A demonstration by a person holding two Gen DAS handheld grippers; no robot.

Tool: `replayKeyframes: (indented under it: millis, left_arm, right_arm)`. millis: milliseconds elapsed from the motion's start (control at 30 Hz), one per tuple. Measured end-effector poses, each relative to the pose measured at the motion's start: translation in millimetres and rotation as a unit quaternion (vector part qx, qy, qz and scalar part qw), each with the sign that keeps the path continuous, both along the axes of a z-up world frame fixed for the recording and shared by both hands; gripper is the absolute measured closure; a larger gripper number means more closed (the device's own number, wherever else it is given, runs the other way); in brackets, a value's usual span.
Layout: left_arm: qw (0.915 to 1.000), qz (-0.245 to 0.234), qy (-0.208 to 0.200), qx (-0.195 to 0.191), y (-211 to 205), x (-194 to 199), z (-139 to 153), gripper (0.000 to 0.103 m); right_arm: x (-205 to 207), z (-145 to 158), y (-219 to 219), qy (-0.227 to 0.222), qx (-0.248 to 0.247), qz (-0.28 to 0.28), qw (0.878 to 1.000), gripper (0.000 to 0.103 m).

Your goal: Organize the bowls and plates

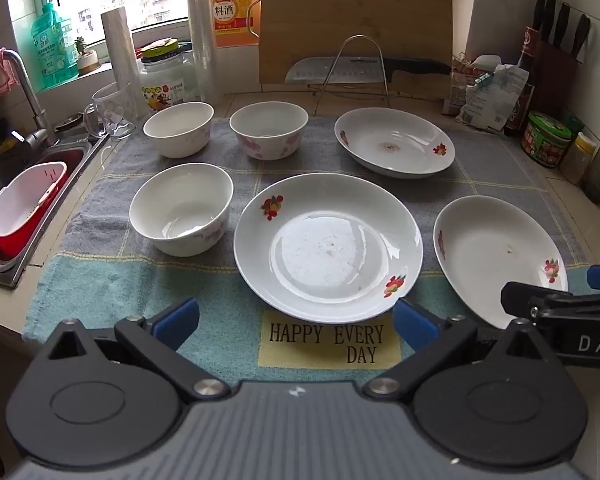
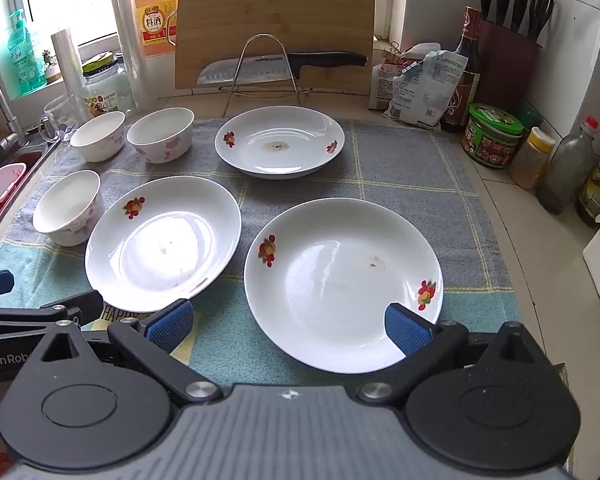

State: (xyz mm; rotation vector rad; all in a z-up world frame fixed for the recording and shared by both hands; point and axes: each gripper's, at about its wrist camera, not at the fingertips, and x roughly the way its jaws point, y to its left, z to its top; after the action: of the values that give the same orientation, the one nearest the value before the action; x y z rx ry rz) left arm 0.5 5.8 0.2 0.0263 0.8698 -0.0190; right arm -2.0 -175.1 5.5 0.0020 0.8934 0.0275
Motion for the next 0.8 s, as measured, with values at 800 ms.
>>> replayKeyframes:
  millis: [800]
  left_arm:
    - [1.0000,0.007,-0.001,0.001,-0.2,-5.0,5.6,0.001]
  right_arm:
    - [-2.3,6.6,1.0,-0.003,0.004,0.005,1.000,0.000]
